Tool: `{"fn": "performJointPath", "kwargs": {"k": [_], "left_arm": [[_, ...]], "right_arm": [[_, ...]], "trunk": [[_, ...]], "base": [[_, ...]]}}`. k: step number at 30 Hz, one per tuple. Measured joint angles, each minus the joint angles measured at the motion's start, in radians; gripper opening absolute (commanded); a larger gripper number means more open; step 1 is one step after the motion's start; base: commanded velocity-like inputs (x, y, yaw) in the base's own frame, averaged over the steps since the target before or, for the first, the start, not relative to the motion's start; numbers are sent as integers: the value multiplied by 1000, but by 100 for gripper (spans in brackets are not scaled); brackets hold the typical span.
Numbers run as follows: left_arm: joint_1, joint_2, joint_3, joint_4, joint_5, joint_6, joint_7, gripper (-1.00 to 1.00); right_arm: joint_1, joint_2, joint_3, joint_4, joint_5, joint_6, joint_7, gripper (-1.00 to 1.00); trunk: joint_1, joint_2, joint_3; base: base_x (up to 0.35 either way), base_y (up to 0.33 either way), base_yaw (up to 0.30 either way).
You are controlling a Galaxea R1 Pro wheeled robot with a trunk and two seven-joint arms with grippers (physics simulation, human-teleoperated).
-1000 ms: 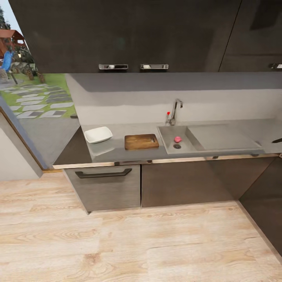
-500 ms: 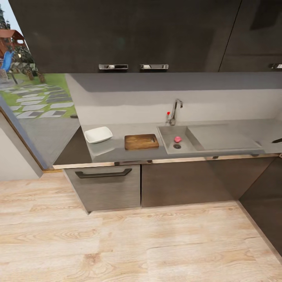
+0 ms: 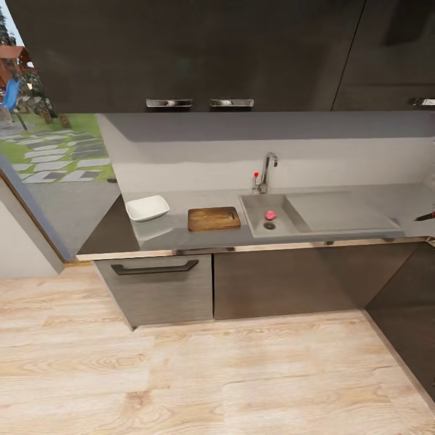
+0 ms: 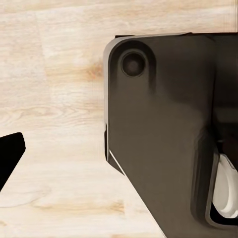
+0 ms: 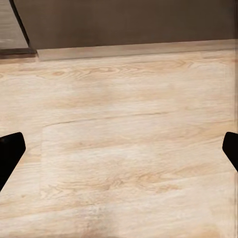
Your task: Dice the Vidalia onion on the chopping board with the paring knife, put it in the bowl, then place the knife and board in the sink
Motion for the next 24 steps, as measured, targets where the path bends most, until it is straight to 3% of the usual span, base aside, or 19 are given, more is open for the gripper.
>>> {"fn": "performJointPath", "kwargs": {"k": [16, 21, 24], "left_arm": [[0, 0, 0, 0, 0, 0, 0, 100], [0, -7, 2, -6, 0, 3, 1, 100], [-1, -26, 2, -58, -1, 23, 6, 100]], "right_arm": [[0, 0, 0, 0, 0, 0, 0, 100], [0, -1, -1, 0, 0, 0, 0, 100], [0, -2, -3, 0, 0, 0, 0, 100]], "trunk": [[0, 0, 22], [0, 0, 30], [0, 0, 35]], "base": [[0, -310, 0], [0, -99, 0], [0, -25, 0]]}}
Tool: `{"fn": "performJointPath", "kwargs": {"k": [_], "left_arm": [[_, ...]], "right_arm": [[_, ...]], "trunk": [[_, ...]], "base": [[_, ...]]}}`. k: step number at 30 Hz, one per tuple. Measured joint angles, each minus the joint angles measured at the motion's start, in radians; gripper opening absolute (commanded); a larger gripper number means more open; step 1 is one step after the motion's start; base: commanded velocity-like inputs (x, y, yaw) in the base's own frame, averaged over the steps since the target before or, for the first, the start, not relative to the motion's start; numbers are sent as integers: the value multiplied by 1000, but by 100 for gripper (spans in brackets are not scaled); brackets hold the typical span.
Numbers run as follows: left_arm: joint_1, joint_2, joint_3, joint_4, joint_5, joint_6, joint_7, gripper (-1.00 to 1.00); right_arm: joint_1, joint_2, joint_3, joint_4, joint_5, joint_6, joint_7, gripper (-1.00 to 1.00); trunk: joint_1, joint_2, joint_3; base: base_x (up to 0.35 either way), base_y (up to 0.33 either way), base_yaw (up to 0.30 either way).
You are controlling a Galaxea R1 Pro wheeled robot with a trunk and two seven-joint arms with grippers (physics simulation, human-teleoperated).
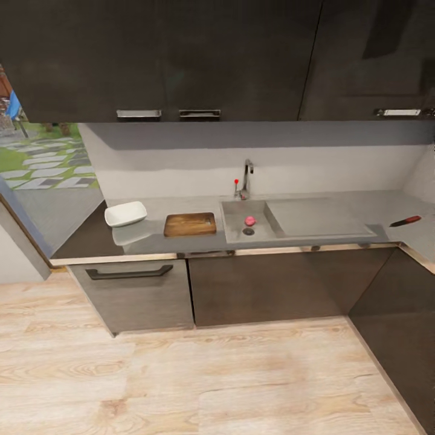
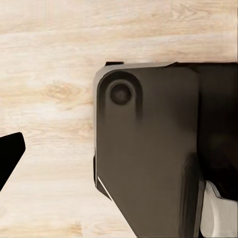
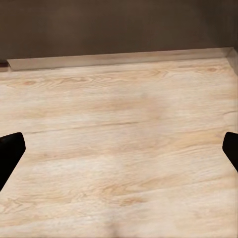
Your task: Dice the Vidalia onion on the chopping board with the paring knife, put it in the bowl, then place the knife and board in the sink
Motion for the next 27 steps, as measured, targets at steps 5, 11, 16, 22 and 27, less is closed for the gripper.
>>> {"fn": "performJointPath", "kwargs": {"k": [5, 11, 16, 22, 27], "left_arm": [[0, -49, 0, -227, -1, 227, 59, 100], [-1, -124, -36, -810, -1, 786, 137, 100], [-19, -150, -144, -1196, -1, 1089, 151, 100], [-250, -165, -206, -1360, 4, 1283, 152, 100], [-543, -170, -216, -1275, 39, 1305, 150, 100]], "right_arm": [[0, -1, -1, 0, -1, 0, 0, 100], [0, -2, -2, 1, -1, 0, 0, 100], [0, -3, -3, 1, -1, 0, 0, 100], [0, -2, -3, 1, -1, 0, 1, 100], [0, -2, -4, 0, -1, 0, 1, 100]], "trunk": [[0, 0, 8], [0, 0, 18], [0, 0, 26], [0, 0, 34], [0, 1, 40]], "base": [[0, -7, 0], [0, 0, 0], [0, 0, 0], [0, 0, 0], [0, 0, 0]]}}
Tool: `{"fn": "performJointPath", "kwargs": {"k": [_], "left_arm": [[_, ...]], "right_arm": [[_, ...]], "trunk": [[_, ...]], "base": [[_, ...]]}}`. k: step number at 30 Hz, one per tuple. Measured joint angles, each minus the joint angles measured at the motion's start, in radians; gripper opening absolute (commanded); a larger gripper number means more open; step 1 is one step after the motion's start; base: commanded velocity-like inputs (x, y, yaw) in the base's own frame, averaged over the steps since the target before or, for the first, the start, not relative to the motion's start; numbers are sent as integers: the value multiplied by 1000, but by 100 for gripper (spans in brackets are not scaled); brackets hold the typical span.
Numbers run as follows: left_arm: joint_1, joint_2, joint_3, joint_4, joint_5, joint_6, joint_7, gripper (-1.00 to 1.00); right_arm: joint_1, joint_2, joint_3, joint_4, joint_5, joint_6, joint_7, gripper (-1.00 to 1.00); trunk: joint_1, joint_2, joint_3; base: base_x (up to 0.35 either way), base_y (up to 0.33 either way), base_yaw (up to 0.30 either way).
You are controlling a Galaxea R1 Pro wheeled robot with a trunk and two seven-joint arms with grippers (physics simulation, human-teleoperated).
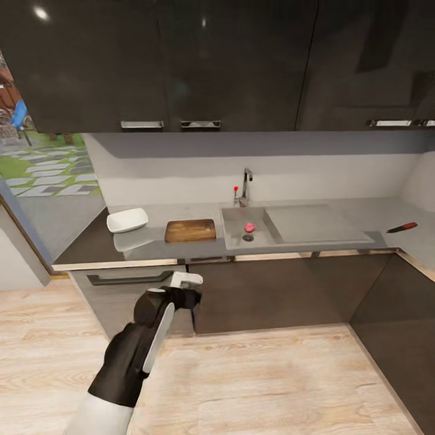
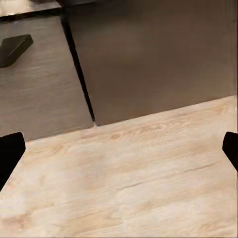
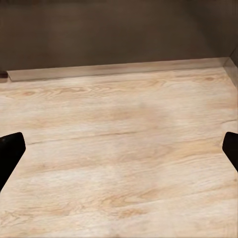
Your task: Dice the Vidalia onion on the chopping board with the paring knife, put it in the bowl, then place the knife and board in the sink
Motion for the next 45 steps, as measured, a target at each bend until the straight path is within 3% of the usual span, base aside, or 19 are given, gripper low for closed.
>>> {"fn": "performJointPath", "kwargs": {"k": [1, 2, 3, 4, 5, 6, 8, 14, 16, 17, 18, 22, 27, 29, 41, 44, 45], "left_arm": [[-49, 0, -1, 28, 13, 1, -1, 100], [-132, -1, -1, 96, 57, 2, -2, 100], [-176, -1, -2, 128, 81, 3, -2, 100], [-317, -2, -3, 334, 231, 2, 1, 100], [-440, -2, -3, 345, 250, 2, 2, 100], [-499, -2, -2, 367, 279, 2, 3, 100], [-541, -2, -3, 379, 304, 2, 5, 100], [-582, 2, -25, 356, 326, 6, 4, 100], [-586, 7, -62, 329, 329, 8, 3, 100], [-589, 23, -167, 278, 337, 9, 2, 100], [-590, 30, -212, 264, 332, 10, 2, 100], [-590, 38, -279, 255, 330, 10, 3, 100], [-589, 38, -293, 303, 329, 8, 4, 100], [-588, 41, -293, 361, 329, 7, 4, 100], [-588, 45, -291, 447, 328, 2, 6, 100], [-588, 46, -290, 455, 327, 2, 7, 100], [-588, 47, -290, 458, 327, 1, 7, 100]], "right_arm": [[0, 0, 0, 0, 0, 0, 0, 100], [0, 0, 0, 0, 0, 0, 0, 100], [0, 0, 0, 0, 0, 0, 0, 100], [0, 1, 0, -1, 0, 0, 0, 100], [0, 1, 0, -2, 0, 0, 0, 100], [0, 1, -1, -2, 0, 0, 0, 100], [0, 0, -1, -2, 0, 0, 0, 100], [0, 0, -2, -3, 0, 0, -1, 100], [0, 0, -1, -3, 0, 0, -1, 100], [0, 0, -1, -3, 0, 0, 0, 100], [0, 0, 0, -3, 0, 0, 0, 100], [0, 0, 1, -4, 0, 0, 0, 100], [0, 0, 2, -2, 0, 0, 0, 100], [0, 0, 2, -2, 0, 0, 0, 100], [0, -1, 2, 1, -1, 0, -2, 100], [0, 0, 2, 3, 0, 73, -3, 100], [0, -1, 2, 5, 0, 177, -3, 100]], "trunk": [[0, 0, 1], [0, 0, 2], [0, 0, 3], [0, 0, 4], [0, 0, 5], [0, -1, 6], [0, 0, 8], [0, 0, 10], [0, 0, 10], [0, 0, 10], [0, 0, 10], [-1, 0, 10], [-1, 0, 10], [-1, 0, 10], [-1, 0, 10], [-1, 0, 10], [-1, 0, 10]], "base": [[0, 0, 0], [0, 0, 0], [0, 0, 0], [0, 0, 0], [0, 0, 0], [0, 0, 0], [0, 0, 0], [0, 0, 0], [0, 0, 0], [0, 0, 0], [15, -6, 0], [175, -90, 0], [267, -199, 0], [277, -221, 0], [266, -230, 0], [243, -248, 0], [242, -248, 0]]}}
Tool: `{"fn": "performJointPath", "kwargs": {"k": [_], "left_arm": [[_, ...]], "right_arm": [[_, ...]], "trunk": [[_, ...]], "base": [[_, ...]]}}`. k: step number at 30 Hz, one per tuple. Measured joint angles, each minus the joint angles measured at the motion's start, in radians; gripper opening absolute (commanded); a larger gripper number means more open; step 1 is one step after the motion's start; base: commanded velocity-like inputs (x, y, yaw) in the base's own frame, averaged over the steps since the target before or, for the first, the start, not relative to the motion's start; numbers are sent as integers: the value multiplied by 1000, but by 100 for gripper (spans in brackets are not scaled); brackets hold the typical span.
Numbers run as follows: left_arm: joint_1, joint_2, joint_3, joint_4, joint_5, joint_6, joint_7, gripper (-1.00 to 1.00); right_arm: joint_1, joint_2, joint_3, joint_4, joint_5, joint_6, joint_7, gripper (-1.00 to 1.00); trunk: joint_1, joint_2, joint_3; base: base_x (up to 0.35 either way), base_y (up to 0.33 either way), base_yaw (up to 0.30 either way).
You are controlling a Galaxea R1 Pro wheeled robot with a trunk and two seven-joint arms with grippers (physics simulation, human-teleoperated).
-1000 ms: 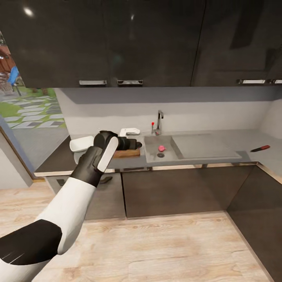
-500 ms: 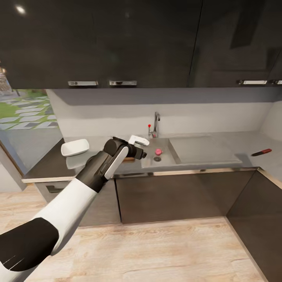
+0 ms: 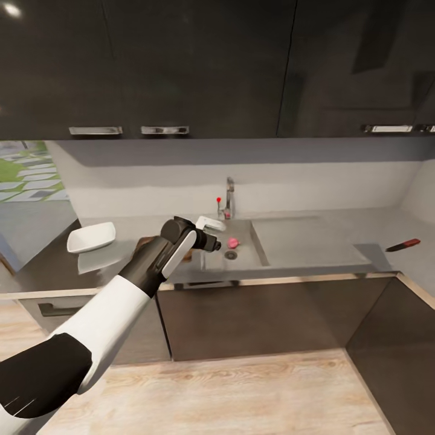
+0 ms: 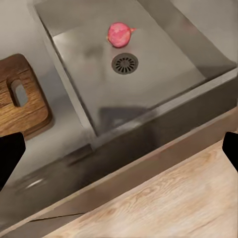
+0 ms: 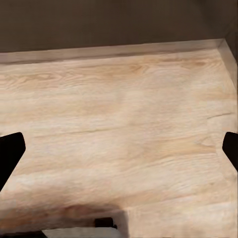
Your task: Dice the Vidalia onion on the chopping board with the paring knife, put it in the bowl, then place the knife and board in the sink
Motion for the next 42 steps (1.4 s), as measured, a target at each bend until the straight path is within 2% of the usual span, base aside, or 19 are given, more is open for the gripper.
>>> {"fn": "performJointPath", "kwargs": {"k": [1, 3, 8, 9, 10, 11, 14, 18, 25, 32, 42], "left_arm": [[0, 0, 0, 1, 0, 0, 0, 100], [0, 0, 0, 2, 0, 0, 1, 100], [0, 0, 0, 12, 0, -1, 2, 100], [0, 0, 0, 17, 0, -1, 2, 100], [1, 2, 3, 27, -1, -1, 2, 100], [1, 4, 4, 32, -1, -1, 2, 100], [1, 10, 6, 41, -1, -2, 2, 100], [1, 21, 12, 50, 0, -2, 2, 100], [1, 26, 24, 107, -1, -6, 0, 100], [1, 25, 42, 192, 0, -87, -1, 100], [1, 20, 43, 224, 0, -101, -1, 100]], "right_arm": [[0, -1, 0, 1, 0, 49, 1, 100], [0, -2, 0, 2, 0, 101, 1, 100], [2, -2, 0, 4, -2, 167, -1, 100], [4, -1, 0, 4, -2, 195, -1, 100], [6, -1, 0, 4, -3, 267, 1, 100], [7, -1, 0, 3, -3, 300, 3, 100], [7, -2, 0, 2, -6, 342, 5, 100], [8, -1, 0, 3, -13, 364, 4, 100], [8, -1, 0, 3, -15, 371, 2, 100], [8, -2, 0, 3, -15, 372, 0, 100], [8, -1, 0, 3, -15, 372, -1, 100]], "trunk": [[0, 0, 0], [0, 0, 0], [0, 0, 0], [0, 0, 0], [0, 0, 0], [0, 0, 0], [0, 0, 0], [0, 0, 0], [0, 0, 0], [0, 0, 0], [0, 0, 0]], "base": [[242, -248, 0], [242, -249, 0], [242, -247, 0], [245, -236, 0], [250, -228, 0], [253, -223, 0], [257, -217, 0], [287, -120, 0], [318, -13, 0], [324, -12, 0], [290, -147, 0]]}}
